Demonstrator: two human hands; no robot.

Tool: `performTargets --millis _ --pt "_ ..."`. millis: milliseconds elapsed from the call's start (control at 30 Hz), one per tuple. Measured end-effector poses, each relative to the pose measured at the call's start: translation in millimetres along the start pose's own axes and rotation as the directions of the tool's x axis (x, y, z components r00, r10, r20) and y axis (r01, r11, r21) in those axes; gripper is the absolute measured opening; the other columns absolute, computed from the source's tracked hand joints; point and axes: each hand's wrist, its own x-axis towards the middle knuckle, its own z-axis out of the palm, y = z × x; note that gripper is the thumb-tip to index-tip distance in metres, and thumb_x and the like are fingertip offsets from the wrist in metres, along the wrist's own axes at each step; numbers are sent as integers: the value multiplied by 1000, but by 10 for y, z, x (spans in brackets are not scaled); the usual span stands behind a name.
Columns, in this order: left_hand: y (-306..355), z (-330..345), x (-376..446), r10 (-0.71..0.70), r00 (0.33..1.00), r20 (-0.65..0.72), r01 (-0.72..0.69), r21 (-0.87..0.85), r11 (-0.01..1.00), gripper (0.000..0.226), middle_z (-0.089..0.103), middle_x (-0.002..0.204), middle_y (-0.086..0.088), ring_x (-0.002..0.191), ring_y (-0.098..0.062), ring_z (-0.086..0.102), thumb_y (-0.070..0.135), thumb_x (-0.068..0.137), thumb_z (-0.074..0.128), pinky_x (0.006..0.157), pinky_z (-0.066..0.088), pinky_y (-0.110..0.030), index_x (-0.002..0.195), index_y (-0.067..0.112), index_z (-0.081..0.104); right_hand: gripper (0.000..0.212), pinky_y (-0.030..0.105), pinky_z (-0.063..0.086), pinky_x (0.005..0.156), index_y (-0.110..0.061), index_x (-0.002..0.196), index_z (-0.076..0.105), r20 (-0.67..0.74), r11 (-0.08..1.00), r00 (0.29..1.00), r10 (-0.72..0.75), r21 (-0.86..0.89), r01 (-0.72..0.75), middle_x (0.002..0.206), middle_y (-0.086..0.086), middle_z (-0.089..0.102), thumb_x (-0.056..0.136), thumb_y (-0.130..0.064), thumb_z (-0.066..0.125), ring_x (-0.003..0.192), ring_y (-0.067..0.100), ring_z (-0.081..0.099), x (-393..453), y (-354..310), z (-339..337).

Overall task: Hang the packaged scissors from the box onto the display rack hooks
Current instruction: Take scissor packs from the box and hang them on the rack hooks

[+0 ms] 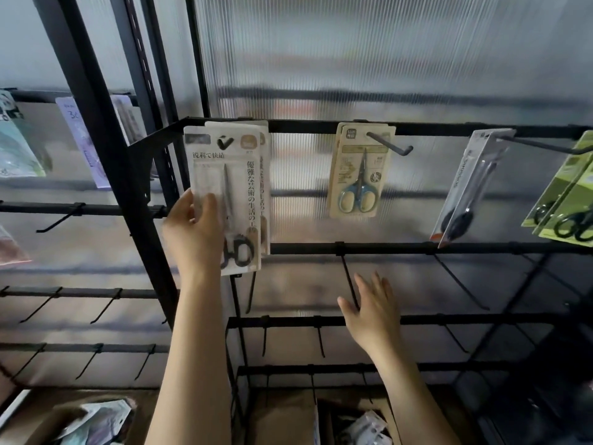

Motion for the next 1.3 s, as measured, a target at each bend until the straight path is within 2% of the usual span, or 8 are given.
performTargets --millis 100,167,233,367,633,900,1133,1300 --pt "9 40 13 -4 1000 -25 6 75 997 21 50 61 3 48 1 40 18 91 51 47 33 -17 70 17 56 64 45 7 117 -25 151 15 -14 1000 1000 -13 10 13 160 5 0 97 -48 39 147 25 -5 -56 62 -8" --pt "-32 64 -5 -26 998 -52 31 98 995 24 68 97 -3 85 -6 62 23 91 52 73 50 -26 109 12 63 62 45 5 117 -25 150 18 -44 1000 999 -28 -1 28 160 6 3 97 -48 39 147 25 -2 -101 116 3" --pt "-125 87 -60 -55 997 -57 62 141 988 45 60 126 -14 117 -24 55 28 91 52 97 44 -34 128 3 50 60 46 5 117 -26 149 22 -79 999 996 -40 -3 40 160 7 5 96 -49 38 147 26 0 -156 173 28" --pt "-404 199 -420 -86 996 -33 91 186 978 64 54 133 -10 126 -25 48 46 83 50 105 41 -44 133 7 45 56 53 15 117 -23 144 37 -197 999 980 -32 33 39 158 11 13 95 -47 45 146 31 8 -308 282 106" --pt "-888 679 -1985 -104 952 289 -63 515 855 49 42 144 -12 137 -29 27 27 94 48 114 21 -41 139 8 42 57 48 14 117 -20 145 36 -164 989 978 129 87 -116 158 13 14 95 -42 48 146 30 8 -845 939 350" --pt "-1764 946 -3405 -269 719 641 -318 647 693 54 51 132 -27 124 -45 43 17 78 56 103 34 -50 129 -3 52 55 55 20 111 -15 138 47 -83 935 932 354 33 -352 153 16 28 89 -36 62 143 35 19 -1473 2123 841" --pt "-2563 1085 -4282 -492 472 731 -452 680 577 61 15 157 -9 146 -25 3 26 95 46 117 2 -37 149 14 20 60 62 36 99 -10 131 55 117 921 915 387 -96 -377 142 24 43 79 -32 74 132 43 39 -1733 2953 1608" --pt "-3391 1143 -4583 -605 319 729 -583 655 481 68 8 158 -9 146 -24 -1 32 96 46 117 0 -38 151 15 10 63 55 20 114 -15 144 37 285 924 879 382 -133 -358 154 16 25 90 -39 58 144 36 18 -1727 3496 2313"
